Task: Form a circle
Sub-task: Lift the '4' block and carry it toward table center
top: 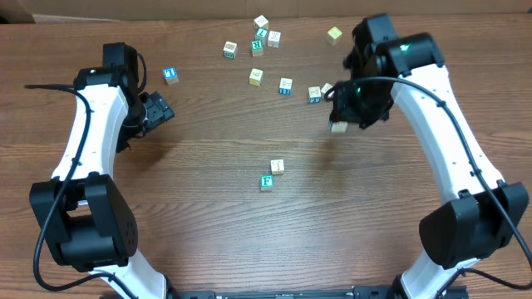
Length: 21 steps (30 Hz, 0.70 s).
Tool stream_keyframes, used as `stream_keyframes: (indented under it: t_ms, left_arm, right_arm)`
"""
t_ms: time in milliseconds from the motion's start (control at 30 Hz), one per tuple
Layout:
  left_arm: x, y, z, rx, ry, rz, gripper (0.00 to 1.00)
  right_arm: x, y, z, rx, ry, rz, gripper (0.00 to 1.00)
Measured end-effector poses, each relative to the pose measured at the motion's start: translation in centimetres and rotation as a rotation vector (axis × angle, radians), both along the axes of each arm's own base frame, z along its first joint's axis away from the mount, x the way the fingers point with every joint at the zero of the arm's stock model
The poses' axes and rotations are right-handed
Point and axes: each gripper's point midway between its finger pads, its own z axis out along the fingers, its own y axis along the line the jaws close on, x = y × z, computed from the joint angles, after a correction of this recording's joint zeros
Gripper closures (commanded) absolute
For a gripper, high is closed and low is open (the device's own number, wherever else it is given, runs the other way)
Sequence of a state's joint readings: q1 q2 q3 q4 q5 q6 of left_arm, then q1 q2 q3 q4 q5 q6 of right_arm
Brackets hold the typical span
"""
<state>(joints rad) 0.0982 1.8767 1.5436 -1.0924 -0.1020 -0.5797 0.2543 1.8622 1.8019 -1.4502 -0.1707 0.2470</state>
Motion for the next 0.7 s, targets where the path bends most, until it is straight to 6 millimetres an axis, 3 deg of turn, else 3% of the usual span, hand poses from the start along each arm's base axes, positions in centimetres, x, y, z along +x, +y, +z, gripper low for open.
stream_keyframes:
  t_ms: [367,533,700]
  left_arm:
    - [0.0,0.0,0.0,0.0,0.0,0.0,0.0]
    - [0.0,0.0,0.0,0.0,0.0,0.0,0.0]
    - [0.0,0.0,0.0,0.0,0.0,0.0,0.0]
  right_arm:
    - [-0.7,-0.7,-9.3,-0.034,0.067,-0.152,0.94]
    - [-1.1,-0.8,-11.7,-0.031,0.069,-0.188,0.94]
    - [-0.8,-0.8,-12.4,-0.025,0.054,-0.21,0.93]
